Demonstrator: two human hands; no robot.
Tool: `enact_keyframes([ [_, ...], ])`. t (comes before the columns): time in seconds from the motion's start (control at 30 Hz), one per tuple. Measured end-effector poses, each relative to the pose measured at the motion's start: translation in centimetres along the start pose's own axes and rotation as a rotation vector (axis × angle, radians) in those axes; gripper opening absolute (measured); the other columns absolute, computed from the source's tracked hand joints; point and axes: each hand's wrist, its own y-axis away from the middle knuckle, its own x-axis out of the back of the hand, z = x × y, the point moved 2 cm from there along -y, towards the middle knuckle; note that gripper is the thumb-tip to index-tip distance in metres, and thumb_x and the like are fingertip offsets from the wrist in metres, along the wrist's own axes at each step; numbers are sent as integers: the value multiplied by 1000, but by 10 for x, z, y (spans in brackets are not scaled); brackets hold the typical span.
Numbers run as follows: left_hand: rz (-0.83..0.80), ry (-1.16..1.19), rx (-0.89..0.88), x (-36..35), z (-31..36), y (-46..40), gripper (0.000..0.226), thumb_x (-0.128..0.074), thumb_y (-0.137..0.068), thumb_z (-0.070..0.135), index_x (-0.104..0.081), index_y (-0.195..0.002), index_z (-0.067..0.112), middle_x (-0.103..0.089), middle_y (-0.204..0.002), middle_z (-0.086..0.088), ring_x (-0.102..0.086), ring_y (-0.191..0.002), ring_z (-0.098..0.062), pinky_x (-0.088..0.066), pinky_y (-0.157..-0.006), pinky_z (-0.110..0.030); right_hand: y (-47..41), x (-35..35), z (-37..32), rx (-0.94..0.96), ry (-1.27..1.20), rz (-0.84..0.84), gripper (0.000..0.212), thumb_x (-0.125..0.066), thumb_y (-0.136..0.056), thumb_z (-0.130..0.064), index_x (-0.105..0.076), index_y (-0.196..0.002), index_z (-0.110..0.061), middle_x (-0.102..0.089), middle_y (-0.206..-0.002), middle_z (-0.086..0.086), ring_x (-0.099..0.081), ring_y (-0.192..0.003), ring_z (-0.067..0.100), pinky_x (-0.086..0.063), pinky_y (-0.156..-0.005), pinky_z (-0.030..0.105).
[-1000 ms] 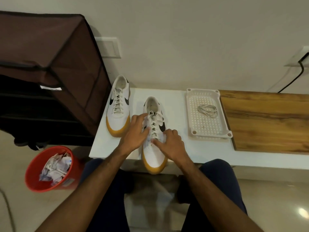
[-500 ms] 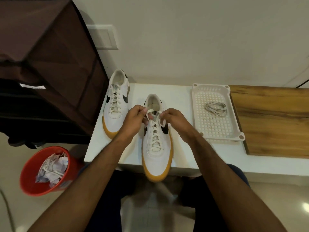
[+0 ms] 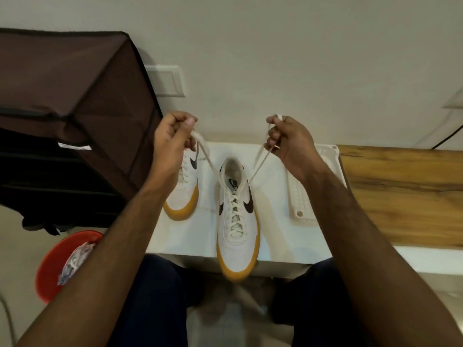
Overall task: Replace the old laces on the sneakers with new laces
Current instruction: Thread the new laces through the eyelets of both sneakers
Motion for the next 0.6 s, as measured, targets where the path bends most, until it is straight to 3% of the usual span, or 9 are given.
enact_keyframes([
  [0.1,40,-127,-76,13,7,-6,8,-54,-102,16,-61,-104,12,-59,-87,0,-55,-76,-16,-47,-67,-30,-12,14,-14,14,286,93,19,-46,-104,-13,-65,-106,-10,-58,-70,1,-56,-60,14,-52,-64,26],
  [0.17,7,-395,-182,20,4,-5,7,-55,-101,16,-61,-103,18,-59,-91,4,-54,-78,-6,-46,-70,-22,-20,26,-8,15,538,138,20,-47,-101,-11,-66,-107,-7,-65,-77,6,-61,-64,16,-52,-64,26],
  [0.23,-113,-710,-231,22,-10,0,9,-57,-100,13,-61,-105,19,-55,-101,5,-55,-81,-1,-48,-76,-24,-26,38,9,-12,867,150,23,-52,-99,-17,-64,-114,-4,-72,-97,14,-68,-85,24,-54,-76,32],
  [0.3,-291,-951,-143,19,-34,15,27,-62,-97,15,-60,-124,18,-47,-129,-3,-63,-89,-13,-54,-84,-37,-20,42,33,-133,1284,74,42,-60,-98,-29,-56,-129,-1,-62,-127,20,-59,-117,34,-48,-97,41],
  [0.37,-363,-1114,-143,13,-59,36,45,-67,-93,18,-53,-136,22,-32,-152,-7,-64,-103,-27,-55,-86,-43,-4,39,59,-149,1586,79,61,-64,-95,-39,-45,-141,-3,-45,-145,20,-44,-131,38,-40,-105,47],
  [0.43,-345,-1146,-201,2,-74,56,47,-69,-91,20,-53,-135,23,-32,-153,-7,-61,-110,-30,-53,-89,-44,19,29,81,23,1595,160,64,-67,-93,-36,-41,-146,-11,-37,-150,13,-37,-133,36,-36,-104,49],
  [0.47,-360,-1107,-212,-3,-79,63,45,-69,-91,22,-55,-133,24,-37,-147,-5,-60,-109,-29,-53,-89,-43,28,25,90,104,1461,160,57,-68,-93,-32,-47,-142,-15,-42,-144,9,-40,-129,32,-37,-102,47],
  [0.53,-435,-950,-108,-13,-93,72,42,-71,-91,29,-56,-131,27,-40,-132,4,-60,-108,-24,-54,-90,-40,46,15,106,186,1089,77,32,-70,-91,-23,-63,-122,-19,-55,-119,-1,-52,-111,20,-45,-96,38],
  [0.6,-494,-847,30,-18,-108,78,53,-76,-86,38,-54,-133,31,-36,-126,9,-56,-110,-18,-53,-95,-39,56,6,115,215,937,-28,19,-72,-91,-19,-70,-110,-19,-58,-101,-5,-58,-93,8,-48,-85,25],
])
